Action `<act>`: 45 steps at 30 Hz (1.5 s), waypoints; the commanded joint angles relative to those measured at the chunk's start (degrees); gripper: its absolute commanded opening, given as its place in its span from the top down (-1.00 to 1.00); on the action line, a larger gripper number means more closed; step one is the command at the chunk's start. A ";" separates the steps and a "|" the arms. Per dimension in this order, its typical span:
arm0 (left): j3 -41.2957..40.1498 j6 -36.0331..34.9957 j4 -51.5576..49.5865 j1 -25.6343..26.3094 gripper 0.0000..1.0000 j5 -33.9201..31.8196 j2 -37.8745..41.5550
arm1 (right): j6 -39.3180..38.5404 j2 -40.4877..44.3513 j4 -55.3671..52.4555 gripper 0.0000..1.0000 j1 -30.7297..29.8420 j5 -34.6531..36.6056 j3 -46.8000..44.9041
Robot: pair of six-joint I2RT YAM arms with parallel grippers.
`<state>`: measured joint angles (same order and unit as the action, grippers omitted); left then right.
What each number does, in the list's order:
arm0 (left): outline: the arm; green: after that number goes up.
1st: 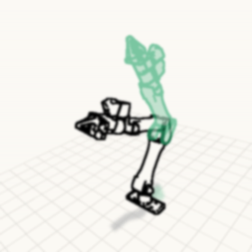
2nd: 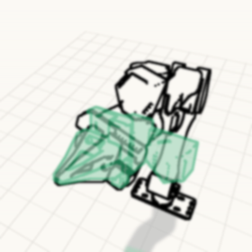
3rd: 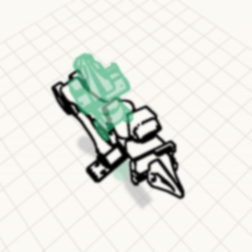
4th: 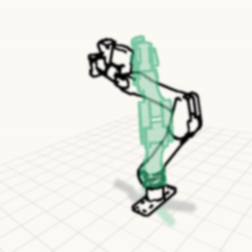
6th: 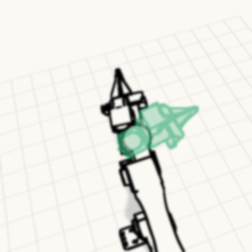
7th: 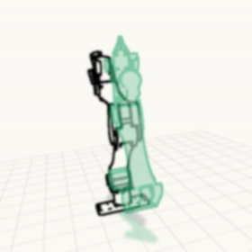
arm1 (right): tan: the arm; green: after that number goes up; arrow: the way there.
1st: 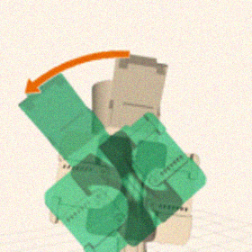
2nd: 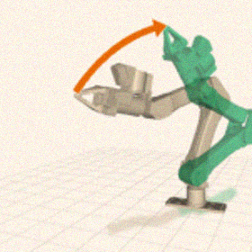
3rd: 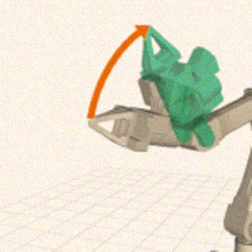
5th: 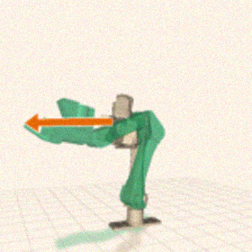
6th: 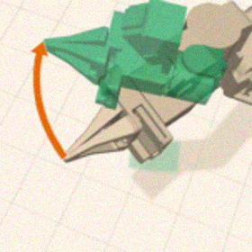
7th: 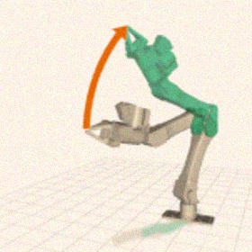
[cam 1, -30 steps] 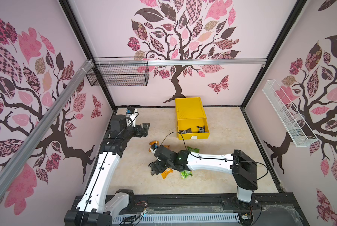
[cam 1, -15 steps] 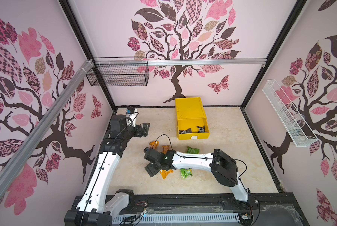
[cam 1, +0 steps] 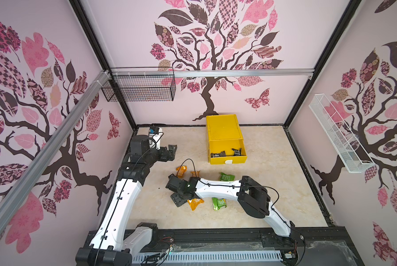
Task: Place the cookies into the drawer by color
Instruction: Pick up the cookie at the center of the board.
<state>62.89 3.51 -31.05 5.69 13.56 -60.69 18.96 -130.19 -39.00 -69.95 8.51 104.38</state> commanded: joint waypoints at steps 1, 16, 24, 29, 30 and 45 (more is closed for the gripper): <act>1.38 0.10 0.15 0.43 -0.95 -0.10 0.74 | 0.07 -3.07 -0.94 -0.33 0.34 1.67 1.66; 2.07 -0.66 -0.43 1.95 -0.95 -0.99 0.71 | 1.48 -3.04 -0.67 0.38 1.66 -0.13 2.87; 1.70 -0.77 -0.08 2.58 -0.95 -0.81 0.99 | 2.96 5.10 3.24 0.38 2.72 1.99 -1.45; 0.44 0.01 0.81 2.93 -0.95 2.70 1.27 | 3.71 10.72 1.86 0.35 3.35 4.60 -3.61; 0.40 -0.12 0.89 2.93 -0.95 2.87 1.30 | 3.63 12.67 2.54 0.34 3.48 5.54 -5.07; 0.34 -0.95 0.72 2.59 -0.95 7.00 1.44 | 4.42 32.97 1.82 0.34 8.83 12.31 -16.56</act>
<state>63.24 3.05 -31.07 8.38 17.54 -60.07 23.33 -102.45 -35.97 -62.41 18.11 87.66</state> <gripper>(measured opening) 0.975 0.360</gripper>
